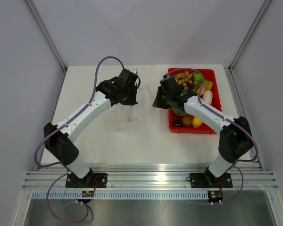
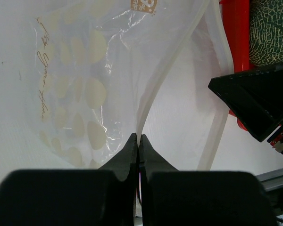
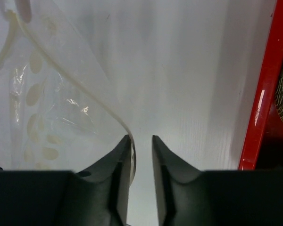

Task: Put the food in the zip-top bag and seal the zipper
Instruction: Open the zipper of the food storage bag, then pick up the fake fruit from the bin.

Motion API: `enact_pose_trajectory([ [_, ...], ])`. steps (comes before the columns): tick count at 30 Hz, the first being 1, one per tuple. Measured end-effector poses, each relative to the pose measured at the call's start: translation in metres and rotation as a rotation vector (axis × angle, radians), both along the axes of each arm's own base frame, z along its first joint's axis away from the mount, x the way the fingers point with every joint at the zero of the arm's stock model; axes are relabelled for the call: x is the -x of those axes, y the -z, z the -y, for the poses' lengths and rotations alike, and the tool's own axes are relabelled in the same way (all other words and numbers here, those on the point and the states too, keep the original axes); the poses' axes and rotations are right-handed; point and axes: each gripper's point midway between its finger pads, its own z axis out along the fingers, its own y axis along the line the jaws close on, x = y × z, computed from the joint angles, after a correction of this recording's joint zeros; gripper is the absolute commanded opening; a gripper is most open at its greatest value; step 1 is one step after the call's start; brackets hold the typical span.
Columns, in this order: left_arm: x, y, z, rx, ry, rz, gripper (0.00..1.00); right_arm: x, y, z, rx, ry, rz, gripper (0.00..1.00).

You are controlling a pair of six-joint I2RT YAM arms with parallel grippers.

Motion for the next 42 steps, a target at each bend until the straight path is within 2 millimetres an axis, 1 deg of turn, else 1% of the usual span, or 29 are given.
enact_pose_trajectory([
  [2,-0.001,0.002,0.002,0.005,0.004,-0.003,0.0,0.002,0.001,0.002,0.008,0.002,-0.005,0.38],
  [4,-0.002,0.002,0.005,0.013,0.009,-0.003,0.0,0.004,-0.001,0.005,0.015,0.005,-0.007,0.46],
  [6,-0.003,0.003,0.007,0.02,0.014,-0.003,0.0,0.006,-0.007,0.009,0.022,0.012,0.003,0.48],
  [7,-0.003,0.003,0.008,0.024,0.017,-0.004,0.0,0.008,-0.013,0.012,0.023,0.015,0.012,0.51],
  [9,-0.004,0.004,0.01,0.029,0.02,-0.004,0.0,0.008,-0.027,0.019,0.027,0.031,0.044,0.55],
  [11,-0.005,0.005,0.013,0.034,0.024,-0.005,0.0,0.007,-0.042,0.031,0.027,0.059,0.077,0.62],
  [13,-0.006,0.006,0.014,0.035,0.027,-0.008,0.0,0.0,-0.059,0.055,0.028,0.115,0.118,0.64],
  [14,-0.006,0.007,0.014,0.035,0.028,-0.009,0.0,-0.004,-0.068,0.07,0.025,0.151,0.138,0.67],
  [16,-0.006,0.007,0.015,0.036,0.03,-0.011,0.0,-0.016,-0.085,0.104,0.022,0.239,0.18,0.72],
  [17,-0.006,0.008,0.015,0.036,0.031,-0.012,0.0,-0.021,-0.092,0.124,0.027,0.291,0.2,0.72],
  [19,-0.006,0.008,0.015,0.036,0.034,-0.012,0.0,-0.029,-0.101,0.16,0.041,0.379,0.229,0.74],
  [21,-0.006,0.009,0.016,0.036,0.035,-0.015,0.0,-0.035,-0.102,0.191,0.063,0.452,0.236,0.74],
  [23,-0.006,0.01,0.017,0.037,0.037,-0.017,0.0,-0.041,-0.094,0.217,0.089,0.505,0.218,0.74],
  [25,-0.005,0.01,0.018,0.037,0.041,-0.017,0.0,-0.048,-0.081,0.236,0.111,0.54,0.187,0.74],
  [27,-0.005,0.01,0.018,0.037,0.044,-0.017,0.0,-0.056,-0.059,0.251,0.137,0.559,0.129,0.74],
  [28,-0.004,0.01,0.019,0.037,0.046,-0.017,0.0,-0.061,-0.044,0.255,0.152,0.557,0.089,0.72],
  [29,-0.004,0.01,0.019,0.036,0.048,-0.016,0.0,-0.065,-0.03,0.256,0.164,0.548,0.053,0.71],
  [31,-0.003,0.01,0.02,0.034,0.054,-0.016,0.0,-0.07,-0.009,0.252,0.171,0.521,0.0,0.68],
  [32,-0.003,0.01,0.021,0.033,0.057,-0.016,0.0,-0.071,0.001,0.249,0.172,0.506,-0.025,0.64],
  [34,-0.002,0.01,0.021,0.032,0.057,-0.016,0.0,-0.071,0.012,0.245,0.172,0.485,-0.055,0.61],
  [37,-0.002,0.011,0.022,0.031,0.06,-0.019,0.0,-0.073,0.016,0.243,0.174,0.465,-0.065,0.58],
  [41,-0.001,0.014,0.023,0.025,0.064,-0.025,0.0,-0.087,0.015,0.241,0.183,0.447,-0.051,0.54],
  [42,-0.001,0.015,0.024,0.024,0.064,-0.027,0.0,-0.089,0.015,0.24,0.187,0.44,-0.05,0.5],
])
